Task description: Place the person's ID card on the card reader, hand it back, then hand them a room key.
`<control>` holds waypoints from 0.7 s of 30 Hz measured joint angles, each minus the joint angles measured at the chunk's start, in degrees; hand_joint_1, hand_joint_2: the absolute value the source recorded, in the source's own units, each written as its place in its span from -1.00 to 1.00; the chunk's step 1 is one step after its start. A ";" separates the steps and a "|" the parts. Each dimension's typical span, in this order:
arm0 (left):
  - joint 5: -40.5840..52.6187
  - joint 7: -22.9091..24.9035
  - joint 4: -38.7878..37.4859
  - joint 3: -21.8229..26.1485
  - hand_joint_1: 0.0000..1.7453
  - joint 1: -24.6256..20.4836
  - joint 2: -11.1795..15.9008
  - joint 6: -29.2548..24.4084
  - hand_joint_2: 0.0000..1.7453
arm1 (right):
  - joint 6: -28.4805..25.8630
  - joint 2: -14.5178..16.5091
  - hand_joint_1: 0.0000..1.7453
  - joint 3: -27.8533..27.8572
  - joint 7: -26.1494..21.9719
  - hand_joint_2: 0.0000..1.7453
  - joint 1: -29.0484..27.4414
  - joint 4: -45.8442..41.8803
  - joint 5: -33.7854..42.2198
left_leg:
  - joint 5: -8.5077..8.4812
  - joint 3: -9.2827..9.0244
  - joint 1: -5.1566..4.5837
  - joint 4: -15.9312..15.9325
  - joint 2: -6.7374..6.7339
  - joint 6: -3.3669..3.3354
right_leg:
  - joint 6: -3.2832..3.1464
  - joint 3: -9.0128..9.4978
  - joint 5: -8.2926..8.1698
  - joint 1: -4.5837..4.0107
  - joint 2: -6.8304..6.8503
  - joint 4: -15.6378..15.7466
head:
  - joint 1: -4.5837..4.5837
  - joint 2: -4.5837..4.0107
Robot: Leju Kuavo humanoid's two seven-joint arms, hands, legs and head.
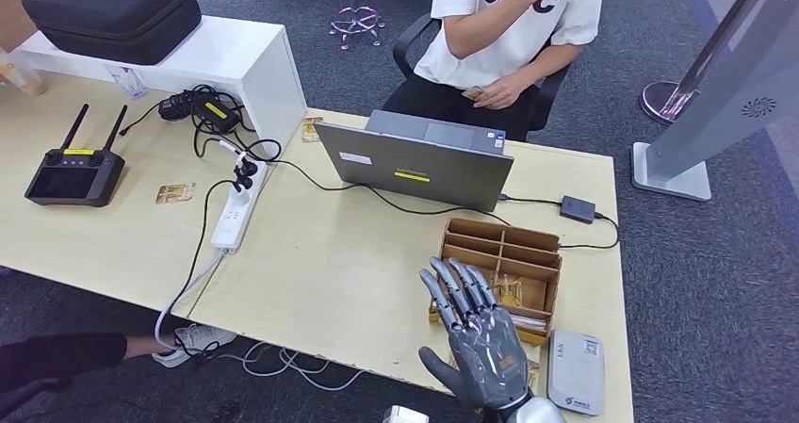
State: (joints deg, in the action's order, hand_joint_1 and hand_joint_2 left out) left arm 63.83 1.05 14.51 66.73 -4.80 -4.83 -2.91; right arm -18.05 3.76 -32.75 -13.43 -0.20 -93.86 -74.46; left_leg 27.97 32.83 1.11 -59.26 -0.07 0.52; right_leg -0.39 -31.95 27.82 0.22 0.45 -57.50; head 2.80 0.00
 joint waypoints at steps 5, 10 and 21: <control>0.27 -0.02 0.00 0.00 -1.00 -0.20 0.00 0.08 1.00 | -0.90 0.02 -1.00 -1.79 2.57 1.00 1.15 5.14 -3.23 | 0.00 0.00 0.00 0.00 0.00 0.00 | 0.00 0.00 0.00 0.00 0.00 0.00 | 0.00 0.00; 0.47 -0.10 0.00 0.00 -1.00 -0.33 0.00 0.09 1.00 | -2.34 0.02 -1.00 -2.51 4.88 1.00 2.40 9.23 -6.48 | 0.00 0.00 0.00 0.00 0.00 0.00 | 0.00 0.00 0.00 0.00 0.00 0.00 | 0.00 0.00; 0.57 -0.12 0.00 0.03 -1.00 -0.36 0.00 0.09 1.00 | -3.22 0.17 -1.00 -2.64 6.48 1.00 3.34 12.25 -8.68 | 0.00 0.00 0.00 0.00 0.00 0.00 | 0.00 0.00 0.00 0.00 0.00 0.00 | 0.00 0.00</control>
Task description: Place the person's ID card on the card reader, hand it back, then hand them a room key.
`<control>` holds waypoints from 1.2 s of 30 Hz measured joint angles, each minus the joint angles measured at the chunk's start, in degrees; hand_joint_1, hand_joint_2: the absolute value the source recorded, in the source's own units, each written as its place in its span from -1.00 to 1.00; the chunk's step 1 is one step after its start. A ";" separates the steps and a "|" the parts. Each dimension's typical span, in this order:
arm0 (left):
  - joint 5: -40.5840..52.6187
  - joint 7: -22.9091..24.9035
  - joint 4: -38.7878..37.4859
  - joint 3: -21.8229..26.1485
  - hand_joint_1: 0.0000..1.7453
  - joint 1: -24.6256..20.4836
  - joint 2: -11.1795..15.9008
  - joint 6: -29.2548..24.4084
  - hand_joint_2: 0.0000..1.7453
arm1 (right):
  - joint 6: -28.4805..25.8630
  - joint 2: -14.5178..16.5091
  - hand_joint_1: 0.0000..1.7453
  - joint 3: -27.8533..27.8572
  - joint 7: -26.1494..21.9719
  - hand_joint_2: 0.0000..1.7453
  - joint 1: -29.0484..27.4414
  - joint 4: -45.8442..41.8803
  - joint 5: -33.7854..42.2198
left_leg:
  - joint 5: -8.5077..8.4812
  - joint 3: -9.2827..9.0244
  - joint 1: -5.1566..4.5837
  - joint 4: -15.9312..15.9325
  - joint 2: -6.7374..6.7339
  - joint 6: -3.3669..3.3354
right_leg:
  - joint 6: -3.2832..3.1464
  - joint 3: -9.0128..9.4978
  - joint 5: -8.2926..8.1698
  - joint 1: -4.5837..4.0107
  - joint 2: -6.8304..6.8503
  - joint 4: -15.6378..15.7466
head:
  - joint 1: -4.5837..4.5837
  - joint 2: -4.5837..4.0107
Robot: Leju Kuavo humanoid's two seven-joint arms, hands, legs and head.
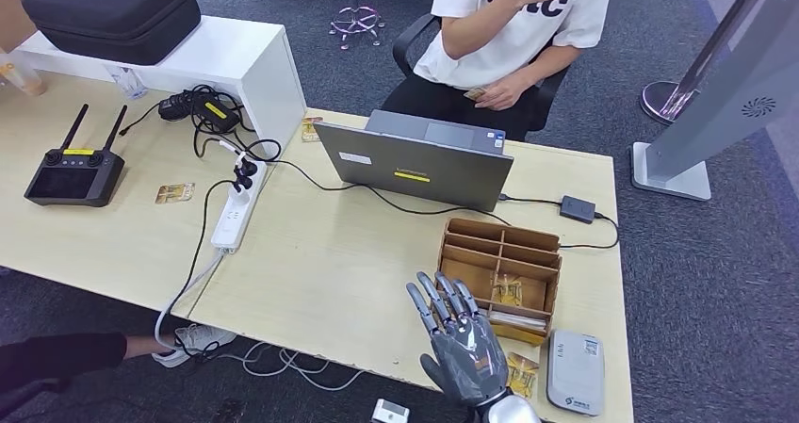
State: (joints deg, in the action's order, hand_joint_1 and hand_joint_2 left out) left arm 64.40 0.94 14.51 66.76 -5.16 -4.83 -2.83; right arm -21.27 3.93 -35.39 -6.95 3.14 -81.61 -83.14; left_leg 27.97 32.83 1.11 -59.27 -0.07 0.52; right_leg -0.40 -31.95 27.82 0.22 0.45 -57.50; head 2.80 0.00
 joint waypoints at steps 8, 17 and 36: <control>0.19 0.00 0.00 0.17 -1.00 0.00 0.00 -0.13 1.00 | -0.53 0.08 -1.00 0.03 2.55 1.00 0.60 0.89 -3.11 | 0.00 0.00 0.00 0.00 0.00 0.00 | 0.00 0.00 0.00 0.00 0.00 0.00 | 0.00 0.00; 0.54 0.00 0.00 0.72 -1.00 -0.01 0.00 -0.19 1.00 | 1.25 0.97 -1.00 1.89 3.25 1.00 1.78 2.80 -0.99 | 0.00 0.00 0.00 0.00 0.00 0.00 | 0.00 0.00 0.00 0.00 0.00 0.00 | 0.00 0.00; 0.74 0.00 0.00 0.80 -1.00 -0.08 -0.02 -0.23 1.00 | 2.60 3.54 -1.00 5.46 2.71 1.00 3.91 8.38 0.19 | 0.00 0.00 0.00 0.00 0.00 0.00 | 0.00 0.00 0.00 0.00 0.00 0.00 | 0.00 0.00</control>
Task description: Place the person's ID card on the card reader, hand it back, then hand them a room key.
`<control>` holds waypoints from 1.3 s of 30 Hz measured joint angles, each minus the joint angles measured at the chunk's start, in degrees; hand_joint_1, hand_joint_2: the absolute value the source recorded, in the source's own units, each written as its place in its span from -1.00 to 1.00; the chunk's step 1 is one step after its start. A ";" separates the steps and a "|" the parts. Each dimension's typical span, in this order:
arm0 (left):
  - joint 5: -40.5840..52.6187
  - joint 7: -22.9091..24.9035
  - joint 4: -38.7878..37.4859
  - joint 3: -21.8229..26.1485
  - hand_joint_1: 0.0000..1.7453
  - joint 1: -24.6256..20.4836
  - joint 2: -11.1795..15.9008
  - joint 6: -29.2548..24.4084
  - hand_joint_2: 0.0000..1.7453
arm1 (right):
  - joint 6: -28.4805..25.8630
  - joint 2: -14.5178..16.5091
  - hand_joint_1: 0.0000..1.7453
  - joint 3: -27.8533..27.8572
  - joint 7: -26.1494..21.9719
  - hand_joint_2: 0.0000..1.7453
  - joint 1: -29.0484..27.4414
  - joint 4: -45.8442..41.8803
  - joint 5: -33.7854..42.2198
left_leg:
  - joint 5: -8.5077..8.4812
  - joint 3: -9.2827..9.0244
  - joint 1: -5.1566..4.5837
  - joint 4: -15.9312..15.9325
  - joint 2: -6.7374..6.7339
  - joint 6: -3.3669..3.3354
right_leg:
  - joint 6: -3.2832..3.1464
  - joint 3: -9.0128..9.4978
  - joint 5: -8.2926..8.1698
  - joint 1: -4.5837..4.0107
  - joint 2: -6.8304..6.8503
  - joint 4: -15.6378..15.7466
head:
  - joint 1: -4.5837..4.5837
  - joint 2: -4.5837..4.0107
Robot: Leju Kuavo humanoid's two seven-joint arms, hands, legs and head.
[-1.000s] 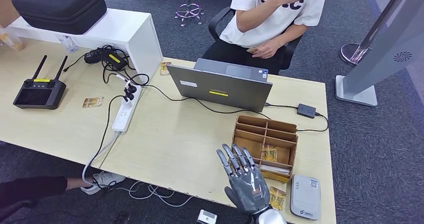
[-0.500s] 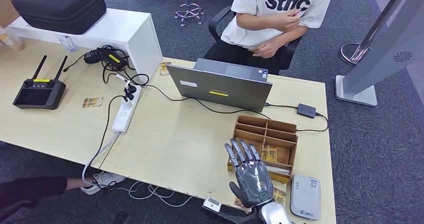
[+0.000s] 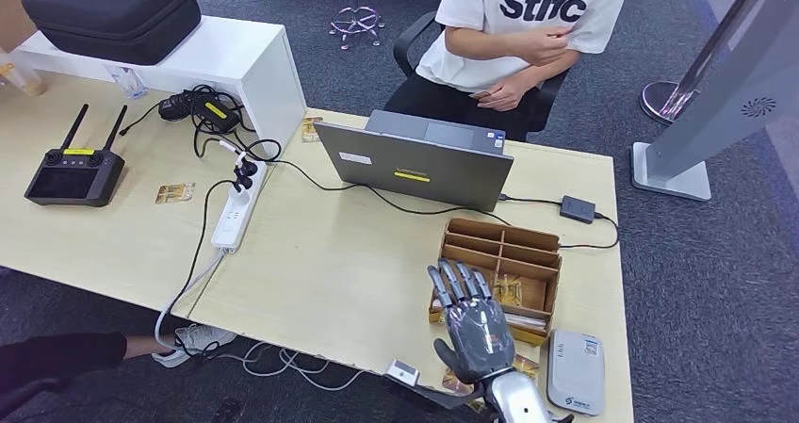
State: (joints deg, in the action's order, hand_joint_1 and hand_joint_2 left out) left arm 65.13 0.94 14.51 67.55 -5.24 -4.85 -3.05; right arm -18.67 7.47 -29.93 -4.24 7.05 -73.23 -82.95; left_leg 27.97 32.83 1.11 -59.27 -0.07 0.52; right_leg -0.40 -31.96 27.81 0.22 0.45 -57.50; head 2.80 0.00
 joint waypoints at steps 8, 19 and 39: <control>0.00 0.00 0.00 0.03 -1.00 0.00 0.00 -0.04 1.00 | 0.04 0.50 -1.00 1.12 -0.02 1.00 0.31 1.17 -0.73 | 0.00 0.00 0.00 0.00 0.00 0.00 | 0.00 0.00 0.00 0.00 0.00 0.00 | 0.00 0.00; 0.00 0.00 0.00 0.07 -1.00 -0.01 0.00 -0.05 1.00 | 0.08 0.95 -1.00 1.71 0.34 1.00 0.58 1.89 -2.04 | 0.00 0.00 0.00 0.00 0.00 0.00 | 0.00 0.00 0.00 0.00 0.00 0.00 | 0.00 0.00; 0.00 0.00 0.00 0.16 -1.00 -0.01 0.00 -0.23 1.00 | 0.41 0.67 1.00 2.23 12.42 1.00 2.09 2.34 -6.73 | 0.00 0.00 0.00 0.00 0.00 0.00 | 0.00 0.00 0.00 0.00 0.00 0.00 | 0.00 0.00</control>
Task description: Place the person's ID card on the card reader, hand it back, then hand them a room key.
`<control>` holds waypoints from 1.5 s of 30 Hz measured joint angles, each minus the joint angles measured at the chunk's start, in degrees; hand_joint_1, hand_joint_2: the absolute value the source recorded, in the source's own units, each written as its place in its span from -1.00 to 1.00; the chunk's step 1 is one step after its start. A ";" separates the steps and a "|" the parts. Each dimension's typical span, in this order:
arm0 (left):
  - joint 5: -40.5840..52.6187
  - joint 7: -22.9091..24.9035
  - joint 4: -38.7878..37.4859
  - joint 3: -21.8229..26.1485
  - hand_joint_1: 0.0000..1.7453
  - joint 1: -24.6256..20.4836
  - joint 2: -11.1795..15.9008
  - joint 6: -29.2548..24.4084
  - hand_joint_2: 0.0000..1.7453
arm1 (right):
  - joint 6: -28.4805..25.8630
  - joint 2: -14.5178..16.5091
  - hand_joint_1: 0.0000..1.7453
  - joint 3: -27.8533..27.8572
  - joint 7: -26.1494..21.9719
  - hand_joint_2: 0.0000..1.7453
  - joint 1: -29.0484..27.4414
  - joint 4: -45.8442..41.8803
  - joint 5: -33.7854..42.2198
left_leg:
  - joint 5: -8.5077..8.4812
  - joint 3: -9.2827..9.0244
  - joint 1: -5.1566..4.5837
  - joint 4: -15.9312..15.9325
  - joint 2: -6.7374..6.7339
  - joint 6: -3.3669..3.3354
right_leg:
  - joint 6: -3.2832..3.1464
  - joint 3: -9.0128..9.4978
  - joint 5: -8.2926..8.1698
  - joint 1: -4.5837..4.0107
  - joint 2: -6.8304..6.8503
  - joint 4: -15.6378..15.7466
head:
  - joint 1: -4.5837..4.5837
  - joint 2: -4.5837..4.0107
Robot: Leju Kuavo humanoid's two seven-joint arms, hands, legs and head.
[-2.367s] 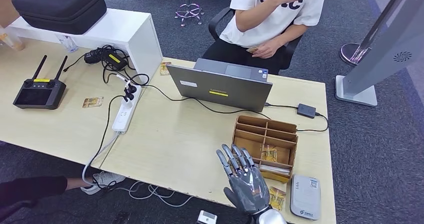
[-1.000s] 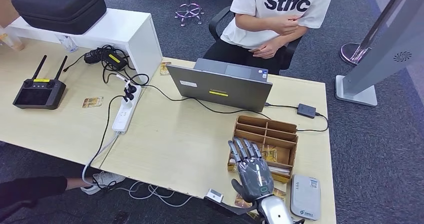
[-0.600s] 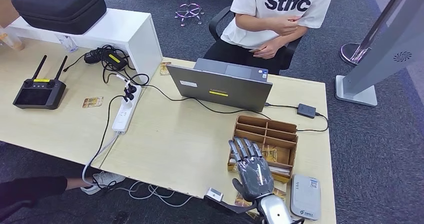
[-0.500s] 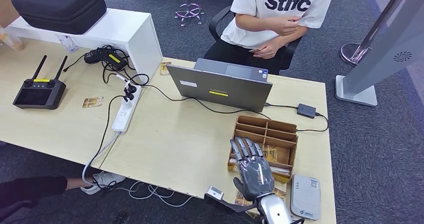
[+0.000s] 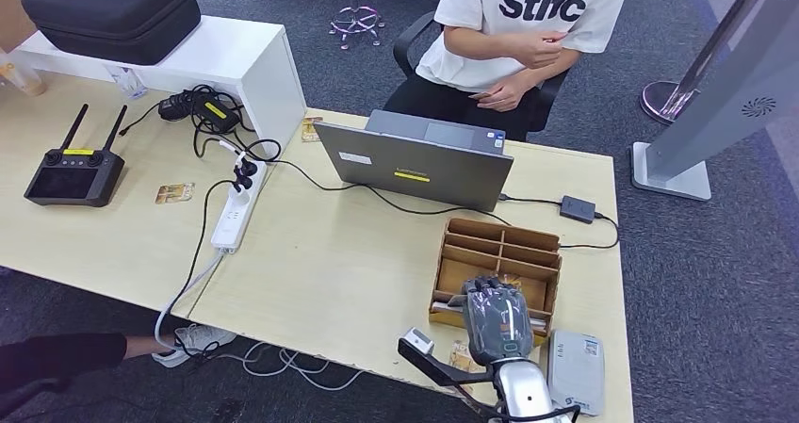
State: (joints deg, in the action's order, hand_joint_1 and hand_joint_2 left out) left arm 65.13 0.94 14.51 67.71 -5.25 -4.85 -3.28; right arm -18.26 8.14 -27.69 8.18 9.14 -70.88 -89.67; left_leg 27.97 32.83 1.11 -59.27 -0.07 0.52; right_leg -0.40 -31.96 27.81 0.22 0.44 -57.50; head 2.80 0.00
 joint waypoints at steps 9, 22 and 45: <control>0.00 0.07 0.00 0.13 -1.00 0.00 0.00 -0.15 1.00 | 0.37 -0.45 1.00 -0.12 -2.40 1.00 0.09 -2.77 -0.01 | 0.00 0.00 0.00 0.00 0.00 0.00 | 0.00 0.00 0.00 0.00 0.00 0.00 | 0.00 0.00; 0.15 0.14 0.00 0.42 -1.00 0.00 -0.04 -0.15 1.00 | -0.63 -0.37 1.00 1.71 -7.39 1.00 0.09 -9.70 0.66 | 0.00 0.00 0.00 -0.01 0.00 0.00 | 0.00 0.00 -0.01 0.00 0.00 0.00 | 0.00 0.00; 5.64 0.24 0.00 -0.40 -1.00 -0.60 0.51 1.47 1.00 | 16.51 8.45 1.00 22.55 -14.33 1.00 25.18 -0.42 29.62 | -0.24 0.01 0.00 -0.01 -0.01 0.03 | 0.00 -0.01 -0.21 0.00 -0.02 -0.02 | -0.01 0.00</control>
State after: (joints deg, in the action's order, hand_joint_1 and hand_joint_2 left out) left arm 70.77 1.18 14.51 67.31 -5.85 -4.34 -1.81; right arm -1.74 16.60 -5.15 -6.15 34.32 -71.30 -60.05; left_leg 27.73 32.83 1.11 -59.28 -0.08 0.55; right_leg -0.40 -31.97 27.60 0.22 0.42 -57.52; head 2.79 0.00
